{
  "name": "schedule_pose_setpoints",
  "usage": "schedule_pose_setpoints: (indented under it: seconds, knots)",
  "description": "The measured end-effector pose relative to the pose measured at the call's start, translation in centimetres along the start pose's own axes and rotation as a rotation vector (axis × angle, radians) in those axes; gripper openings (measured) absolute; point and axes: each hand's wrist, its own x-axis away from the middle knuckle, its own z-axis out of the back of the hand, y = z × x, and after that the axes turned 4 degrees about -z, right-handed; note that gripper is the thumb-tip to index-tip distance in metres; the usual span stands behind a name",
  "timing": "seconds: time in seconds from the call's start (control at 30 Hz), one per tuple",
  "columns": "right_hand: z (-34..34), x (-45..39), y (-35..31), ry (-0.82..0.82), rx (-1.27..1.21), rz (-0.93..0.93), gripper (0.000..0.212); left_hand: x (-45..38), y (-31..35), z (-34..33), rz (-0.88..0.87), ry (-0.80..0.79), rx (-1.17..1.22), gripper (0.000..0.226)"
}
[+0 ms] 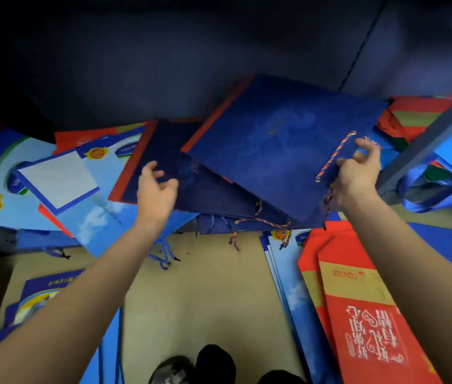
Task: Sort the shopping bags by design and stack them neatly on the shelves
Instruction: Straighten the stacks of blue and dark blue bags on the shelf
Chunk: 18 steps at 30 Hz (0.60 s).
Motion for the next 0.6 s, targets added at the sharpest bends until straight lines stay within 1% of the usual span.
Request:
schedule_pose_setpoints:
  seconds: [0.03, 0.07, 0.13, 0.17, 0.2, 0.23, 0.27, 0.3, 0.37, 0.43, 0.53, 0.57, 0.6]
  knots:
    - [0.5, -0.2, 0.8, -0.01, 0.04, -0.037, 0.046, 0.3, -0.4, -1.3, -0.059, -0.086, -0.114, 0.052]
    - [0.9, -0.5, 1.8, -0.069, 0.051, -0.105, 0.044, 0.8, -0.9, -2.4, -0.131, -0.181, -0.23, 0.054]
    - [1.3, -0.4, 3.9, -0.217, 0.076, -0.311, 0.033, 1.6, -2.0, -4.4, -0.243, -0.351, -0.483, 0.057]
    - [1.6, -0.3, 4.6, -0.244, 0.188, -0.377, 0.027, 1.8, -2.4, -5.1, -0.278, -0.42, -0.619, 0.058]
    - [1.9, -0.5, 5.2, -0.232, 0.366, -0.378, 0.019, 1.9, -2.8, -5.7, -0.311, -0.477, -0.749, 0.06]
    - [2.3, -0.9, 5.6, -0.198, 0.571, -0.309, 0.019, 2.0, -2.9, -6.3, -0.353, -0.53, -0.856, 0.062]
    - [2.5, -1.3, 5.7, -0.18, 0.772, -0.189, 0.029, 2.0, -3.0, -6.9, -0.415, -0.566, -0.946, 0.065]
    - [2.6, -1.4, 5.8, -0.212, 0.929, -0.057, 0.039, 1.9, -3.0, -7.4, -0.482, -0.59, -1.032, 0.067]
    - [2.3, -1.2, 5.9, -0.373, 1.099, 0.201, 0.056, 1.6, -2.9, -8.6, -0.586, -0.6, -1.181, 0.066]
    - [1.3, -0.9, 6.7, -0.499, 1.149, 0.385, 0.062, 1.2, -3.0, -9.6, -0.689, -0.573, -1.277, 0.06]
    - [-0.7, -1.1, 8.2, -0.544, 1.331, 0.538, 0.065, 0.7, -3.1, -9.0, -0.943, -0.444, -1.237, 0.05]
    - [-1.5, -1.4, 8.4, -0.54, 1.421, 0.598, 0.066, 0.3, -3.4, -8.0, -1.014, -0.398, -1.2, 0.046]
    - [-2.1, -1.7, 8.5, -0.532, 1.497, 0.658, 0.064, 0.1, -3.8, -6.7, -1.047, -0.366, -1.166, 0.042]
